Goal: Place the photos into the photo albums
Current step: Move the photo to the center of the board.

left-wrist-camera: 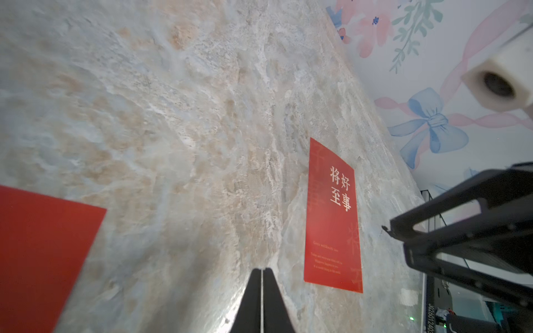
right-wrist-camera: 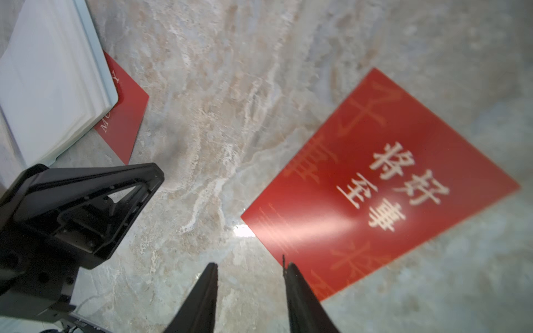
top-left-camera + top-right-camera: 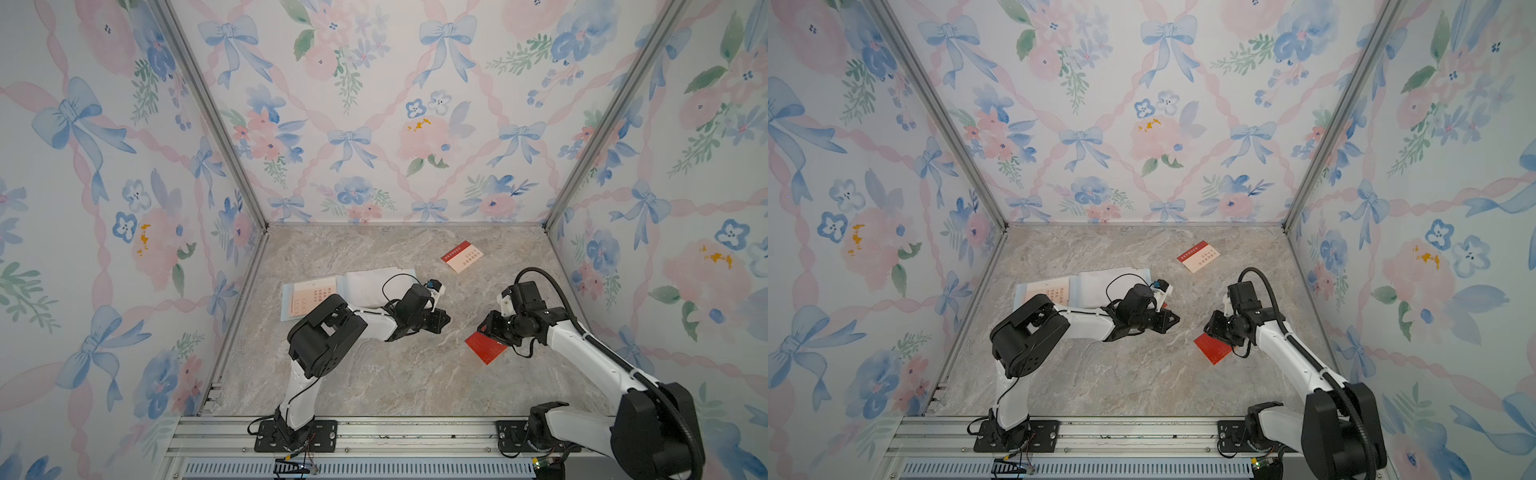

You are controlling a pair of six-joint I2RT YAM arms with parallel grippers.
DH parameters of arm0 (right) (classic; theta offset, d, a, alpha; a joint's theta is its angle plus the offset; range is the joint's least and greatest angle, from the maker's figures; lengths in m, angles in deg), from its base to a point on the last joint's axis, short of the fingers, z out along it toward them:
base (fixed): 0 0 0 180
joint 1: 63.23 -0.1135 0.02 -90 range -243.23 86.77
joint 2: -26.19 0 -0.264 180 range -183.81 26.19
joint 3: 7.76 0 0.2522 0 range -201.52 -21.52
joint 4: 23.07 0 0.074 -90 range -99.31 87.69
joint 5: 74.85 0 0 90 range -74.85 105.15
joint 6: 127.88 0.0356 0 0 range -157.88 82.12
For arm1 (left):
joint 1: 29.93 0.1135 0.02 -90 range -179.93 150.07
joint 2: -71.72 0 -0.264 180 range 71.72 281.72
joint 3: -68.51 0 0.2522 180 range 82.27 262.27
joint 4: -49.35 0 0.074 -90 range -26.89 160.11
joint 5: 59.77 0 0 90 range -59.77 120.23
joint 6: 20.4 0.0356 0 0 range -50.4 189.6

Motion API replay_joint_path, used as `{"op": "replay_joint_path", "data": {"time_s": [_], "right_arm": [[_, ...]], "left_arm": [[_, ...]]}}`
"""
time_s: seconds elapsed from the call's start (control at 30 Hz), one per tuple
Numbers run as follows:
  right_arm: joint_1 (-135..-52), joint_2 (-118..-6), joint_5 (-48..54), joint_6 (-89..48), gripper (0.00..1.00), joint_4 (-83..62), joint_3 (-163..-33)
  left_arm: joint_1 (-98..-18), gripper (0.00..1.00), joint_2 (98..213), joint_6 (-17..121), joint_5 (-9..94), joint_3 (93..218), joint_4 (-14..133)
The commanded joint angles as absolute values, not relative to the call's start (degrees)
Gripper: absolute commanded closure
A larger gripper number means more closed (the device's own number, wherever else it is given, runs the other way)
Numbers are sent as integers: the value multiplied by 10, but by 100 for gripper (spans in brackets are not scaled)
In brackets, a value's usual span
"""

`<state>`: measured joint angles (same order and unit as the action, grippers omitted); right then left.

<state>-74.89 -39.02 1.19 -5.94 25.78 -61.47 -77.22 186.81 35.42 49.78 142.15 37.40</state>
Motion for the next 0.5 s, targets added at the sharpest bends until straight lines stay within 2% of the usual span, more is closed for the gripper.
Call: {"op": "replay_joint_path", "data": {"time_s": [0.0,0.1,0.47], "right_arm": [[-740,-324,77,-4,54,330,-588],[-716,-288,72,15,48,345,-566],[-688,-330,0,40,48,258,-510]], "left_arm": [[-773,92,1883,346,518,1413,350],[-773,92,1884,349,523,1414,351],[-768,92,1890,350,537,1418,351]]}}
